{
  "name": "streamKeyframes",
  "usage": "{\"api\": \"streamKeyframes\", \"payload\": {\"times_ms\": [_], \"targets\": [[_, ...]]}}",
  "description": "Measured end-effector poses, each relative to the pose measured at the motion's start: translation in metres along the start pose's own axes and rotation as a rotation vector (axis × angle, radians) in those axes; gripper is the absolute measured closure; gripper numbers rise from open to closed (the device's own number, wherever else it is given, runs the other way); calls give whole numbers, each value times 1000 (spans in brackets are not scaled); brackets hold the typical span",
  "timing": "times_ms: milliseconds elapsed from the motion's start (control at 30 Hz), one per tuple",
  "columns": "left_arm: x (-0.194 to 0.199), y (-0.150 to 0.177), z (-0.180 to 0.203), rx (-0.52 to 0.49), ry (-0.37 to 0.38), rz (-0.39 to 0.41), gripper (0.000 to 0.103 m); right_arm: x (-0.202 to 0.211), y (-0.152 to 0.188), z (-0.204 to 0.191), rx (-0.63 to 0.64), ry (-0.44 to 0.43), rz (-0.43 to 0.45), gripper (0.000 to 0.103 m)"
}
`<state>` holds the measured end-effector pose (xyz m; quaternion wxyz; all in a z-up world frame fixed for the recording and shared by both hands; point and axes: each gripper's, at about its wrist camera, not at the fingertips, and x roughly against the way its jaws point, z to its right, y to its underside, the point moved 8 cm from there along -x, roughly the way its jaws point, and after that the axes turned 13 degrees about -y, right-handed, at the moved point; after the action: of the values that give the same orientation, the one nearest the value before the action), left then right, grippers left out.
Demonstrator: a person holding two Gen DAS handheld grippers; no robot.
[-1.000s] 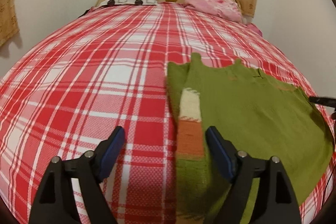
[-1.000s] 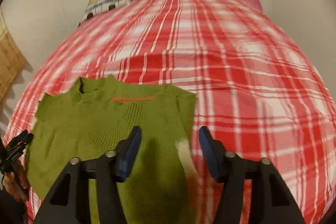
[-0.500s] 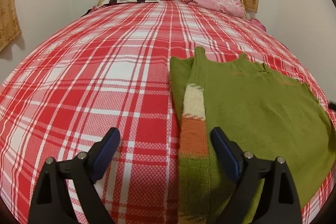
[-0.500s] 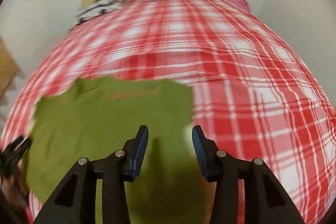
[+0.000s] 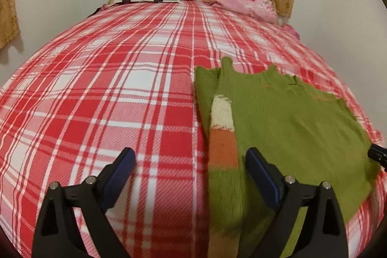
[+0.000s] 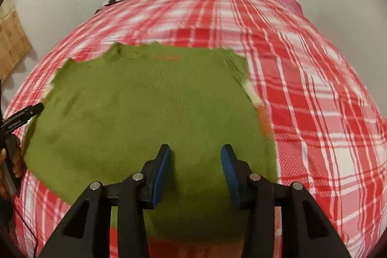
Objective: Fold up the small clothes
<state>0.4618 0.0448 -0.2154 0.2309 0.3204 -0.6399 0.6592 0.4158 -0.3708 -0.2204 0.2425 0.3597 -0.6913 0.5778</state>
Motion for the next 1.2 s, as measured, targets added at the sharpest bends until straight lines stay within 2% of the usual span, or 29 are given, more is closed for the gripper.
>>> {"api": "streamKeyframes", "payload": {"times_ms": [100,233,400,567,733,933,1000,1100,1200], "targets": [[12,3,-15,-7,20,17,8,13,-3,-37,74,-51,37,58],[25,4,-40,-19,24,35,8,10,0,-97,205,-96,43,58],[31,2,-62,-18,24,41,8,-11,14,-184,400,-142,1,58],[29,2,-72,11,95,23,8,-32,38,-251,544,-188,-46,58],[19,0,-75,7,106,14,8,-44,58,-291,657,-176,-72,58],[8,-2,-68,10,170,-22,8,-56,71,-321,746,-179,-88,58],[5,-6,-63,-2,184,-26,8,-64,74,-328,784,-148,-88,58],[1,-13,-55,-29,194,-26,8,-77,70,-325,819,-38,-61,58],[-6,-19,-45,-51,214,-36,8,-83,66,-324,807,-45,-51,58]]}}
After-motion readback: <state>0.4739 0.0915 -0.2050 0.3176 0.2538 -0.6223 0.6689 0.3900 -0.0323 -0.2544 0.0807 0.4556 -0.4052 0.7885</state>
